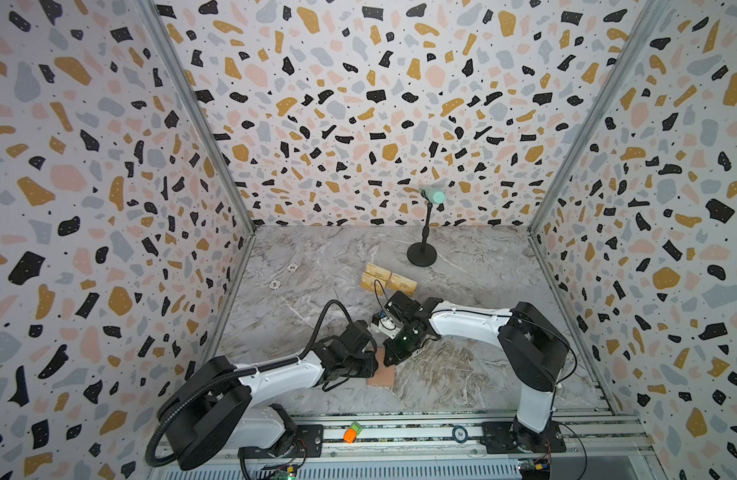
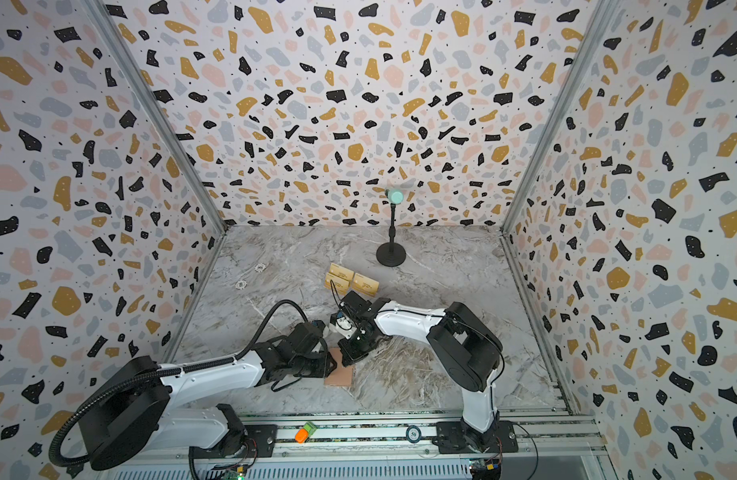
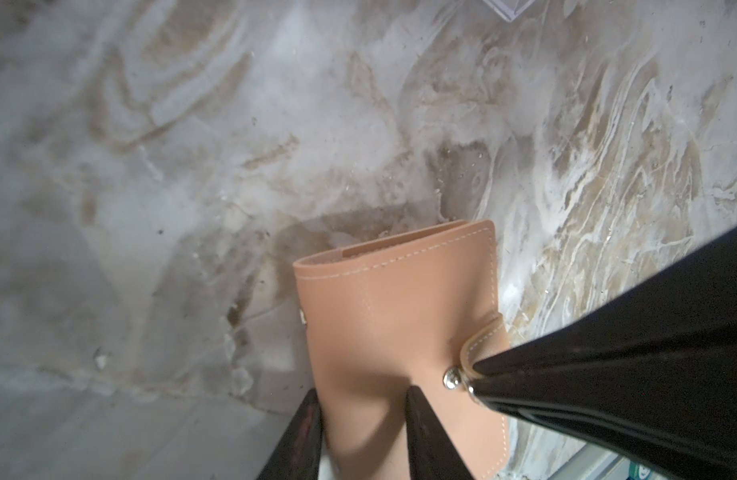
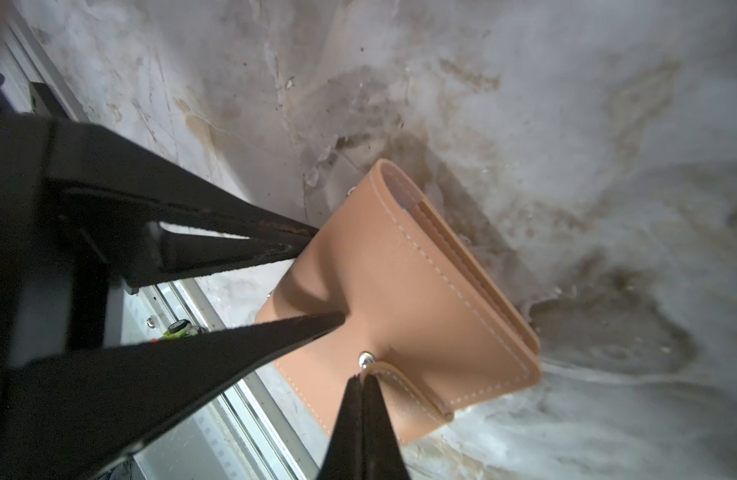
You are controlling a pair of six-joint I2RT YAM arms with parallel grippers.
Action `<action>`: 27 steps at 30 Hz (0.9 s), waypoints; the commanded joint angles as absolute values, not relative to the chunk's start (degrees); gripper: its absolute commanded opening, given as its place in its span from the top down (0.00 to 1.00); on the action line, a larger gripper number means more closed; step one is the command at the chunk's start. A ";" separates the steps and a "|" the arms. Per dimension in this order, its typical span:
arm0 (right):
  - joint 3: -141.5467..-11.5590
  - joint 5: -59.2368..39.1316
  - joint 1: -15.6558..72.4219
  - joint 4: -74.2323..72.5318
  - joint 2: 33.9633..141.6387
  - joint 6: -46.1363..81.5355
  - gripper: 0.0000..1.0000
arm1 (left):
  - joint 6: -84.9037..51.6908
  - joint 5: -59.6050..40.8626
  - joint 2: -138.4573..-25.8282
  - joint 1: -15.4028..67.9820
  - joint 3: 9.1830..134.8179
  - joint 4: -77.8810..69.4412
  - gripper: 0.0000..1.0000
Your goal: Put the credit cards into the card holder
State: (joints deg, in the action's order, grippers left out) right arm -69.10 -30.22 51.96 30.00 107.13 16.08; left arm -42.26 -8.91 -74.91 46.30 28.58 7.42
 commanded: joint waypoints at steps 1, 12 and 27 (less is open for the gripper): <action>-70.32 -26.99 53.05 31.62 108.86 14.86 1.00 | -42.32 -8.96 -74.77 46.77 27.07 8.35 0.65; -68.55 -22.90 56.42 29.65 110.10 19.18 1.00 | -43.57 -11.02 -74.26 46.74 25.76 5.64 0.67; -62.87 -18.38 57.65 28.26 111.01 22.72 1.00 | -45.36 -13.37 -72.14 46.76 23.25 -0.03 0.70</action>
